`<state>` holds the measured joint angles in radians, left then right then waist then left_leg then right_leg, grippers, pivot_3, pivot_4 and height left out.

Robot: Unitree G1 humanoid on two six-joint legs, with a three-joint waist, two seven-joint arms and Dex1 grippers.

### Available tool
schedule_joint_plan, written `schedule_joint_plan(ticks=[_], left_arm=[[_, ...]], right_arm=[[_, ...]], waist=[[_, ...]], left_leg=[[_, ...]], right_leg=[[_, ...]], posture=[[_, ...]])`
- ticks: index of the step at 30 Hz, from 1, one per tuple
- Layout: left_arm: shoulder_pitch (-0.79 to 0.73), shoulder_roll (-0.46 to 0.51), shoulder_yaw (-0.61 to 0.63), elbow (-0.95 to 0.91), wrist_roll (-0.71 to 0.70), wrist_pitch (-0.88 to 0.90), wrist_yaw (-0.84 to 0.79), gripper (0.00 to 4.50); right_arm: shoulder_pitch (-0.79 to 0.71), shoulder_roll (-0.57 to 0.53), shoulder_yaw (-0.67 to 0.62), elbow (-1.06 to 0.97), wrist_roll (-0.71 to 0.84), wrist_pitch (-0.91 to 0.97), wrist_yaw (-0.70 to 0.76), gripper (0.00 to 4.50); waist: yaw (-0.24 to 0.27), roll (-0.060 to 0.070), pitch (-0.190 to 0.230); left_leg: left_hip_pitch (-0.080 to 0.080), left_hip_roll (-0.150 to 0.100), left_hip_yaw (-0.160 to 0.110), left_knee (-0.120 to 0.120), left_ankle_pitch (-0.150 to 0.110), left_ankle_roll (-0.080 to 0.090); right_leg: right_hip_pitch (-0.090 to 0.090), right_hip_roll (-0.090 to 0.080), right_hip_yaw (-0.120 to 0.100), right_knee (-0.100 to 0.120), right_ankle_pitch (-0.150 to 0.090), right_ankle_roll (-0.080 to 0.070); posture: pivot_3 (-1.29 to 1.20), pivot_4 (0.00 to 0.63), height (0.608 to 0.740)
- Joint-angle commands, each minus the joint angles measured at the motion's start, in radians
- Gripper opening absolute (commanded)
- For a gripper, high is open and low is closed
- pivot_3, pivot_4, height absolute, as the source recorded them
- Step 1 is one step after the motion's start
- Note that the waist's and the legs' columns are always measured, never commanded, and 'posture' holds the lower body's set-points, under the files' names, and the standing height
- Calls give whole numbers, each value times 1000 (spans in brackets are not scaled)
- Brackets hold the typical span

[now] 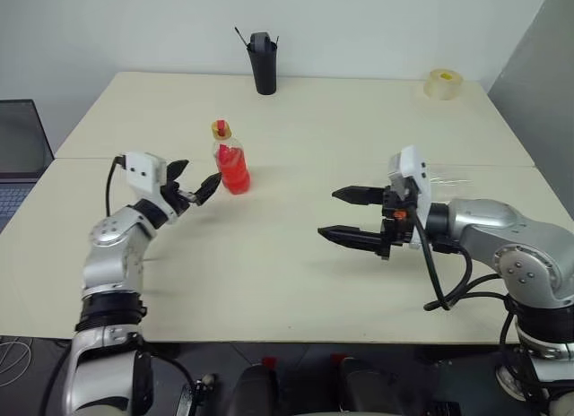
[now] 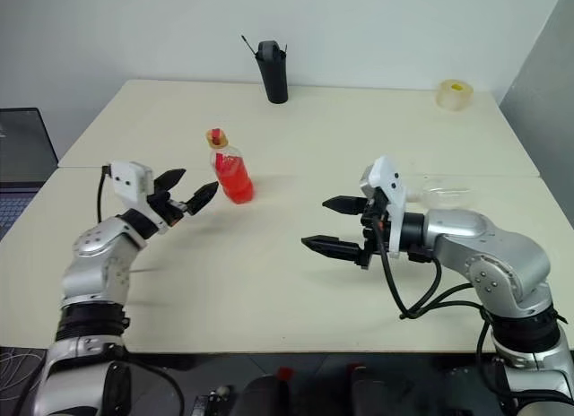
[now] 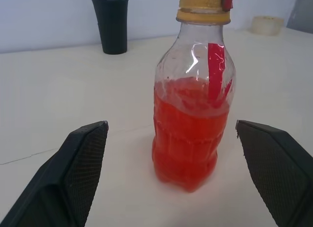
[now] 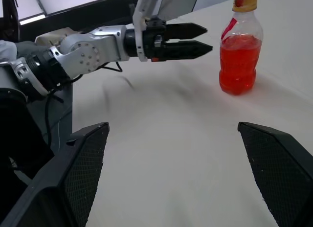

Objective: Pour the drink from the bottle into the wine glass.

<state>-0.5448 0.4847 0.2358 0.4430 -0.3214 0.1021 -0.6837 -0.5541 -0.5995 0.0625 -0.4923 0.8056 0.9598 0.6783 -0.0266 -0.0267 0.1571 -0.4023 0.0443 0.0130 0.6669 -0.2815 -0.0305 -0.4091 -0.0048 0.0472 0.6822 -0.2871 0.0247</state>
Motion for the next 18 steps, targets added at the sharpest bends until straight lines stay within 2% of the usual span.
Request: schedule_joint_plan(ticks=[1,18], left_arm=[[-49,-22,-12,53,26,-45,33,4484],[-226,-138,-71,309,167,-190,228,4484]], right_arm=[[-29,19,1,-19,-8,-23,-6,4500],[-7,37,8,-45,-10,-17,-33,4500]], waist=[[0,0,0],[1,0,0]], left_leg=[[0,0,-1,0,0,0],[-1,-1,-4,1,0,0]], right_leg=[[0,0,-1,0,0,0],[1,-1,-4,0,0,0]], posture=[[0,150,740],[0,150,740]])
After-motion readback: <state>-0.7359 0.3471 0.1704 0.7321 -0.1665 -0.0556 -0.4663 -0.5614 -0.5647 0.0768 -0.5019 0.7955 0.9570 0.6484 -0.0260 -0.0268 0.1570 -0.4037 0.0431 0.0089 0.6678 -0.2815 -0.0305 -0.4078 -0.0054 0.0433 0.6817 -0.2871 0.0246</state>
